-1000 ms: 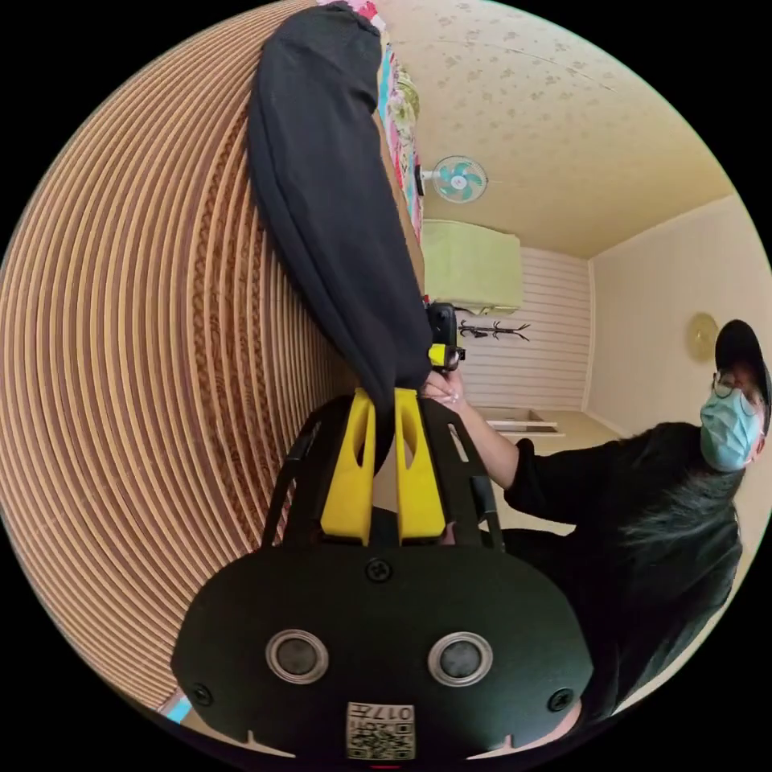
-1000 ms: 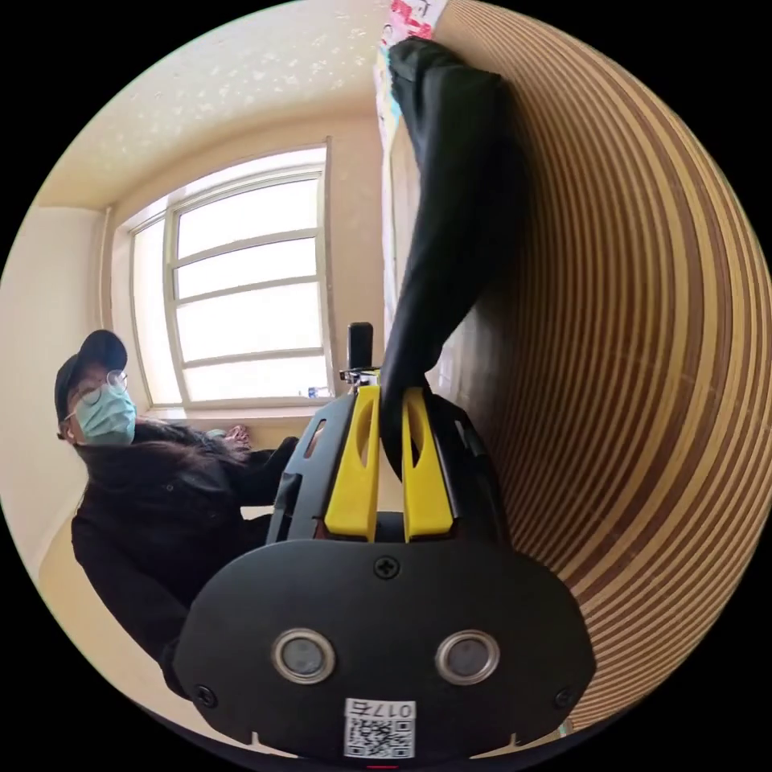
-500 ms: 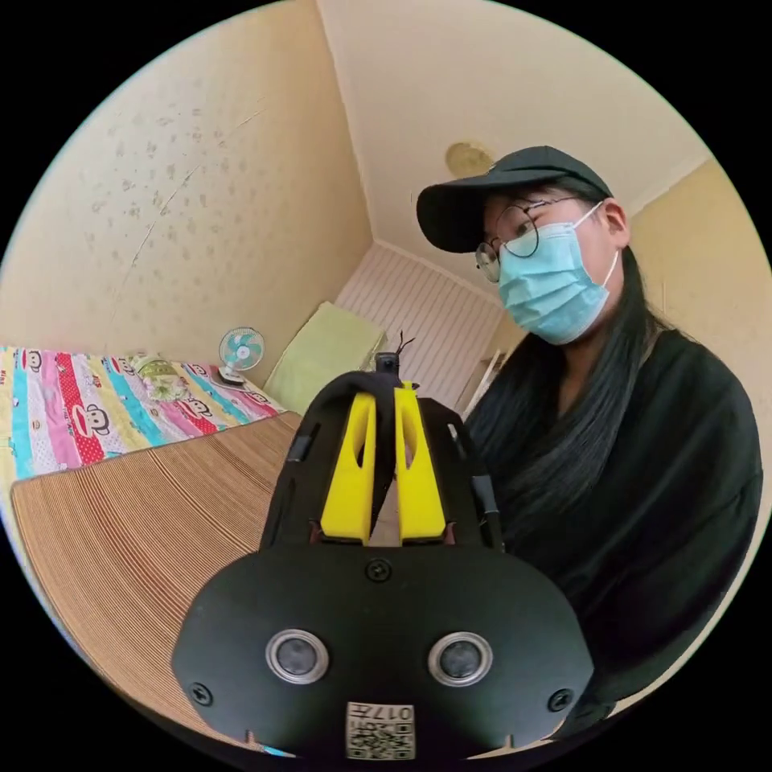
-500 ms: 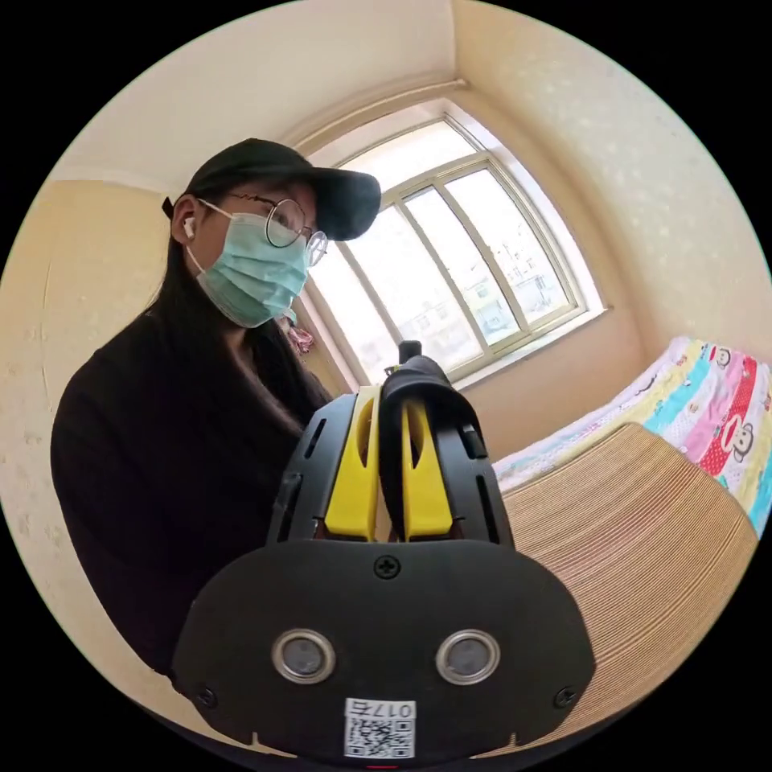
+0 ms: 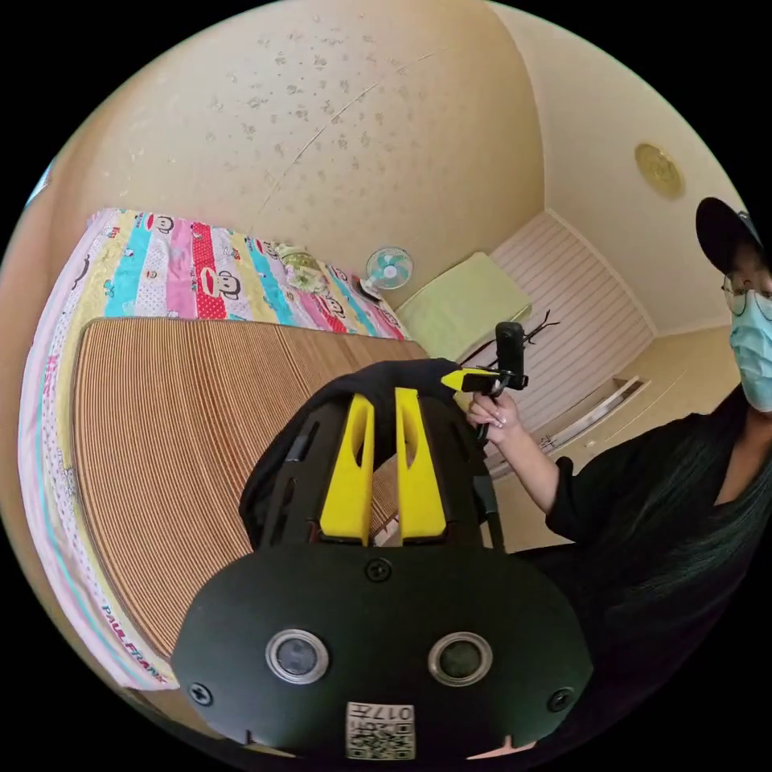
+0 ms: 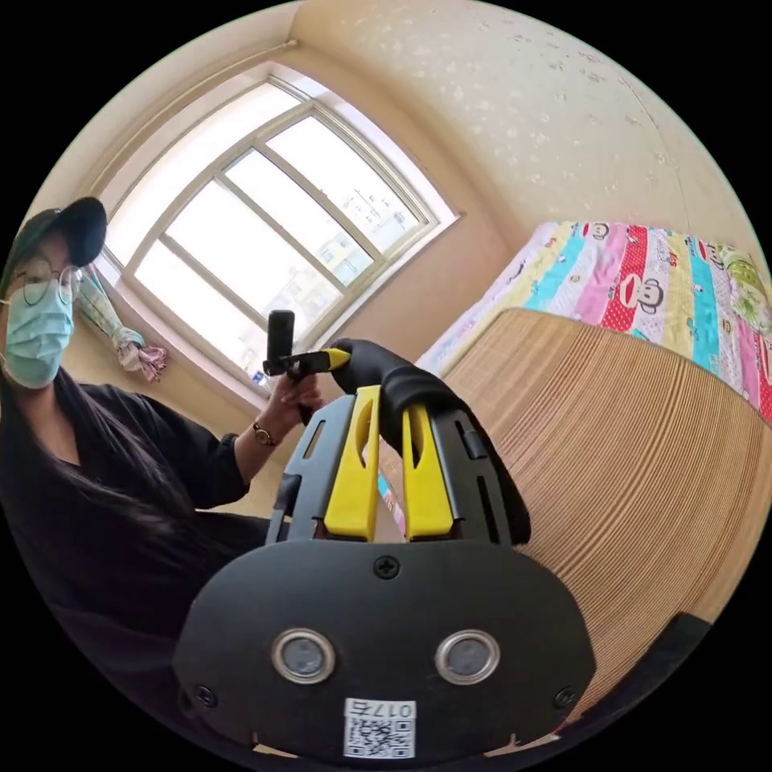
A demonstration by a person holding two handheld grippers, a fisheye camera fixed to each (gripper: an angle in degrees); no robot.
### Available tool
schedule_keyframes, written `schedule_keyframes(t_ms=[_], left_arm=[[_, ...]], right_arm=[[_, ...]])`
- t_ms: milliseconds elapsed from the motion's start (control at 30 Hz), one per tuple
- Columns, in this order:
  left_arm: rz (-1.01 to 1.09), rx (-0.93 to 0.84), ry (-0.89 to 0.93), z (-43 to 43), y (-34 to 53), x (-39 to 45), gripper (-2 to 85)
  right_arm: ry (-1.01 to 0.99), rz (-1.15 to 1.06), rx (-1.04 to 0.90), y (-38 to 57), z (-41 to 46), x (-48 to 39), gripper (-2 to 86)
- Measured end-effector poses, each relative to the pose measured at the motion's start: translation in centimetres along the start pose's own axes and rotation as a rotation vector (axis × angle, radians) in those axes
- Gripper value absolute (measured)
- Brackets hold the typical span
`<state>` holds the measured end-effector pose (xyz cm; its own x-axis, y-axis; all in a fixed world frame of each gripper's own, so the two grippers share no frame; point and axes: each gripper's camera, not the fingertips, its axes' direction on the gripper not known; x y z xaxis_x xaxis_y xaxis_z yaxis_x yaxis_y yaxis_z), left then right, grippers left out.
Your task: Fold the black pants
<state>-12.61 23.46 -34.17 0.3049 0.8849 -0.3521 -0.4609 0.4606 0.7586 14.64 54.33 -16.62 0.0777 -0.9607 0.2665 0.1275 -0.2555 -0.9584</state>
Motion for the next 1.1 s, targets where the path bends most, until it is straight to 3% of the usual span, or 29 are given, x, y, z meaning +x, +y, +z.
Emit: schedule_keyframes(t_ms=[100,167,267,367,533,633,833,1100], left_arm=[[-0.142,-0.313,-0.09,8.9,8.5,-3.8,7.4],[-0.355,-0.612,-0.066,16.6,17.7,-7.9,12.8],[-0.531,-0.8,-0.016,21.3,25.8,-11.1,14.7],[-0.595,-0.669,0.068,21.1,25.9,-13.6,12.4],[-0.645,-0.38,-0.054,20.4,20.9,-20.2,12.6],[-0.704,-0.381,-0.017,24.2,19.1,-25.5,13.4],[-0.808,-0.421,0.146,31.2,19.7,-30.9,12.6],[-0.902,-0.116,-0.176,19.1,22.0,-37.8,12.6]], right_arm=[[0.1,0.139,-0.303,6.4,8.6,2.5,2.3],[0.103,0.317,-0.6,13.5,15.8,5.1,3.7],[0.021,0.502,-0.841,19.8,20.9,7.3,6.3],[-0.024,0.644,-0.723,19.2,20.3,9.5,9.2],[-0.004,0.832,-0.392,13.7,17.5,15.4,12.7],[-0.017,0.911,-0.295,11.2,18.5,19.2,14.0],[0.083,0.97,-0.463,7.3,25.2,22.8,13.2],[-0.131,0.851,-0.479,-1.7,36.6,19.9,10.5]])
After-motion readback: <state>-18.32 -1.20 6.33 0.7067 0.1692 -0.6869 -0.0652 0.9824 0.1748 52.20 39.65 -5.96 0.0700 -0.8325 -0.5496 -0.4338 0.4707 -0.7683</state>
